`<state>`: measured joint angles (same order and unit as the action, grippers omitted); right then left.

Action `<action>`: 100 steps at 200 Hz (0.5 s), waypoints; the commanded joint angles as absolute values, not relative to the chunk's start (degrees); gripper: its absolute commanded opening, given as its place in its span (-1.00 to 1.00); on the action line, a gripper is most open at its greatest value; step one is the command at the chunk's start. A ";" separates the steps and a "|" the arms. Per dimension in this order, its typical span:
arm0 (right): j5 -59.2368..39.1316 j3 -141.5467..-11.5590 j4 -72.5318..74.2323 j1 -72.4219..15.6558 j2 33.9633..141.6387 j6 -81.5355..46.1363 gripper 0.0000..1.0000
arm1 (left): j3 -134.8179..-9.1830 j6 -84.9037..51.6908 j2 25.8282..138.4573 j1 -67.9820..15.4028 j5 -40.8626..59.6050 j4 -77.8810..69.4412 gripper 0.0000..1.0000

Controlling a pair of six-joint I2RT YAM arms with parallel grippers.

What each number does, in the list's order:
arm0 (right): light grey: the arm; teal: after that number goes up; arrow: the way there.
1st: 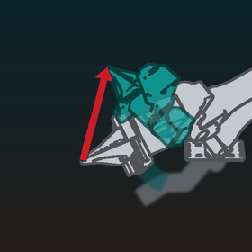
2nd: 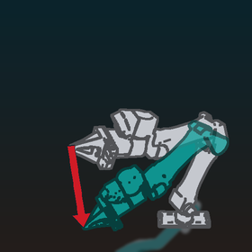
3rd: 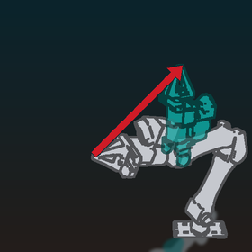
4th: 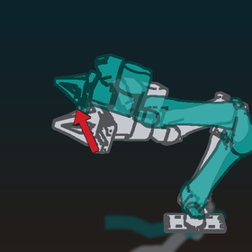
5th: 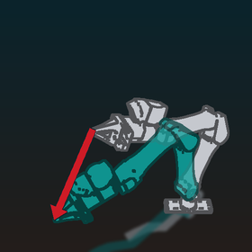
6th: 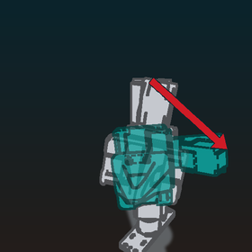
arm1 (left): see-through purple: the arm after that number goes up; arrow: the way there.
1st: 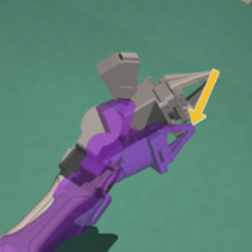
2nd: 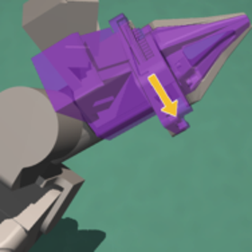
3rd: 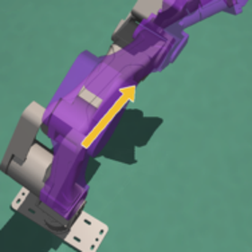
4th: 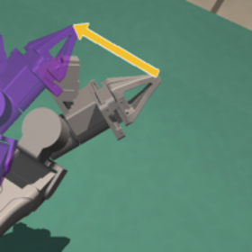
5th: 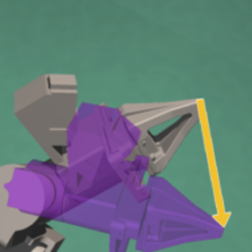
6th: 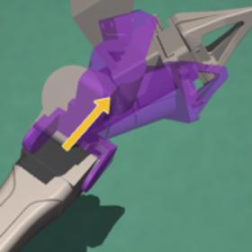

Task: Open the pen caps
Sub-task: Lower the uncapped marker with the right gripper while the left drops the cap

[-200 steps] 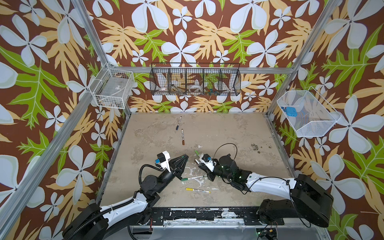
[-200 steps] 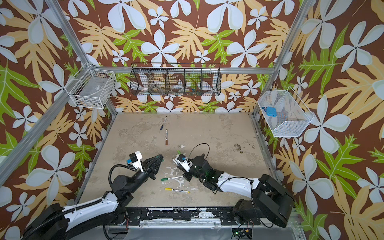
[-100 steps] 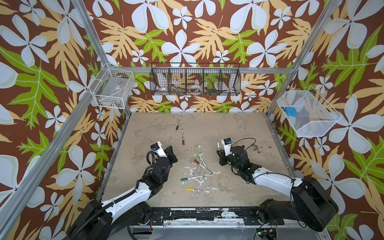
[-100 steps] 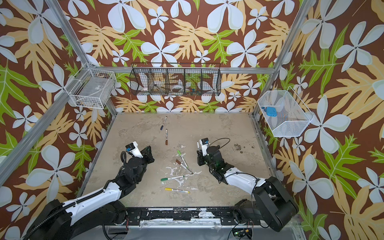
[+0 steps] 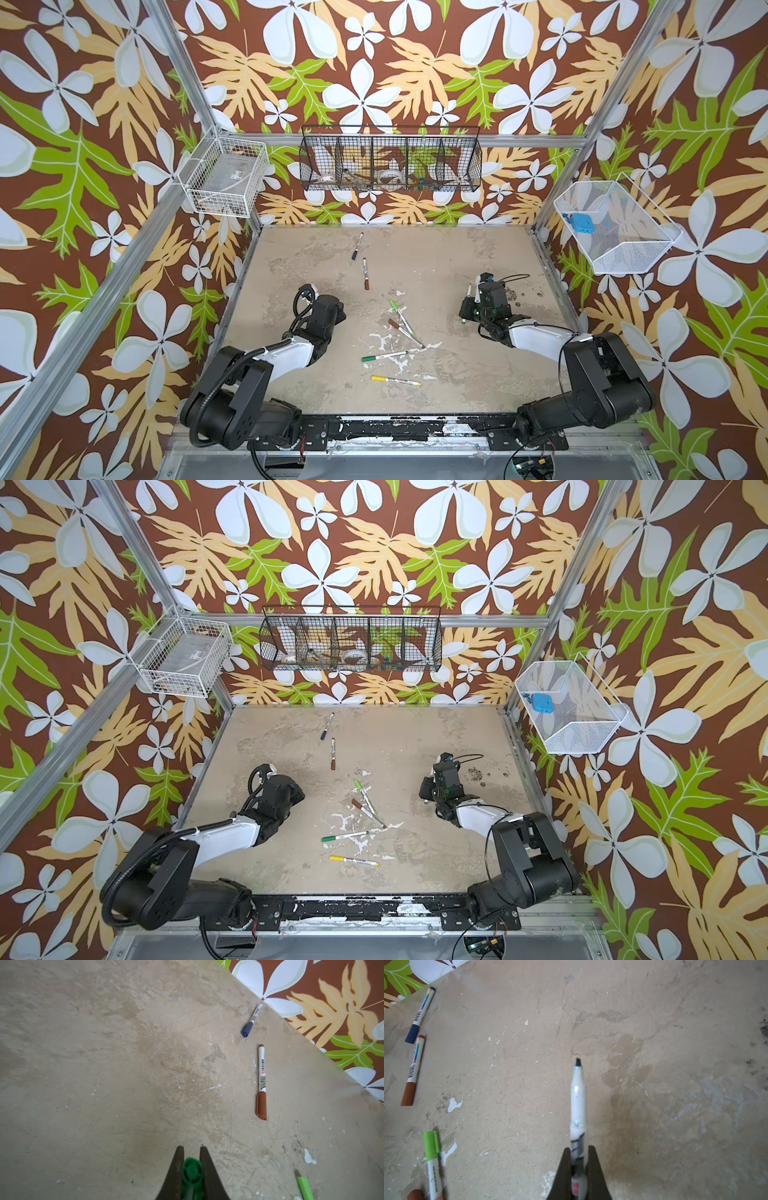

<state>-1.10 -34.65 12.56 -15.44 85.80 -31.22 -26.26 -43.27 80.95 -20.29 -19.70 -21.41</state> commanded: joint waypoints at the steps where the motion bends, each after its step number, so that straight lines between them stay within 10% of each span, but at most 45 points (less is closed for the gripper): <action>1: 0.36 -36.15 9.80 -15.21 87.48 -30.98 -0.99 | -27.16 -42.83 83.52 -18.71 -15.08 -21.35 -1.00; 100: 1.34 -39.21 7.89 -15.11 93.08 -29.31 -0.78 | -30.62 -40.26 89.42 -18.55 -16.38 -18.54 -1.00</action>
<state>0.03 -39.13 9.69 -15.16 92.82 -30.37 -29.80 -41.19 88.27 -18.65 -16.16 -20.03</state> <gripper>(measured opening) 0.100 0.137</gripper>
